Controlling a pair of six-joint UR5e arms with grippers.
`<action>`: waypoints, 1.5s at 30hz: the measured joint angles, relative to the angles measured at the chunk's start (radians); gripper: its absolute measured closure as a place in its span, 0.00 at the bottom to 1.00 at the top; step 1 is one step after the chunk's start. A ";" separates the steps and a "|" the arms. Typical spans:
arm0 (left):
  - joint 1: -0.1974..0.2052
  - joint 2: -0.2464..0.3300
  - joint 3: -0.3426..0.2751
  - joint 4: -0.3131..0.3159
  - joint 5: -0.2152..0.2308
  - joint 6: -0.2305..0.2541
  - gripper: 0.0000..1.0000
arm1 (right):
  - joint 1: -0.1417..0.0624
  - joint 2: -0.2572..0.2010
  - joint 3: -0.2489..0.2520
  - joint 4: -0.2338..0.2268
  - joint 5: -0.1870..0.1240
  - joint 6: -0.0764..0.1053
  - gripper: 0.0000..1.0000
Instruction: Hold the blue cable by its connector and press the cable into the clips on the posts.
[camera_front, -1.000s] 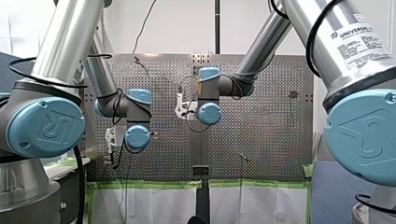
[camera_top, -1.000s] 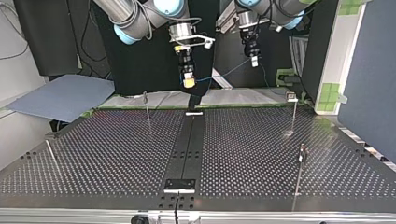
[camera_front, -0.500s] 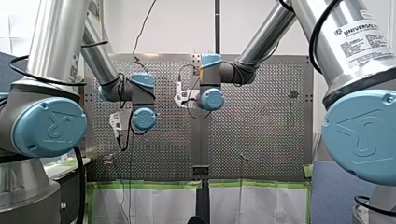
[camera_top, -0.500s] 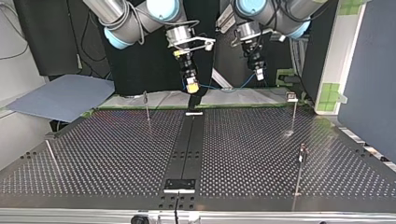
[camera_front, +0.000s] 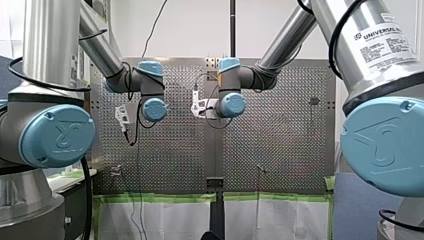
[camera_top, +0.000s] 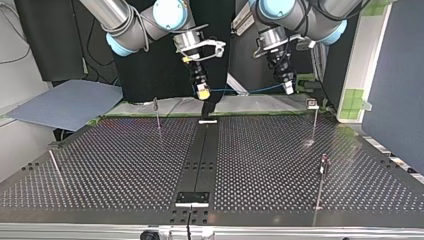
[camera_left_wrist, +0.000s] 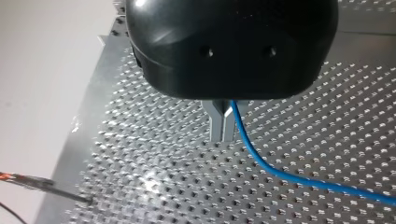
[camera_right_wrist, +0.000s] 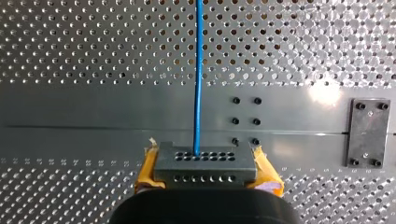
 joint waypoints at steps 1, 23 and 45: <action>0.003 0.010 0.007 -0.010 0.000 0.000 1.00 | -0.001 0.000 -0.005 0.003 -0.007 0.000 1.00; 0.063 0.164 0.108 -0.176 0.011 0.005 1.00 | 0.001 0.000 -0.174 0.125 -0.089 0.001 1.00; 0.136 0.168 0.210 -0.246 0.061 0.002 1.00 | 0.013 0.000 -0.315 0.162 -0.120 0.001 1.00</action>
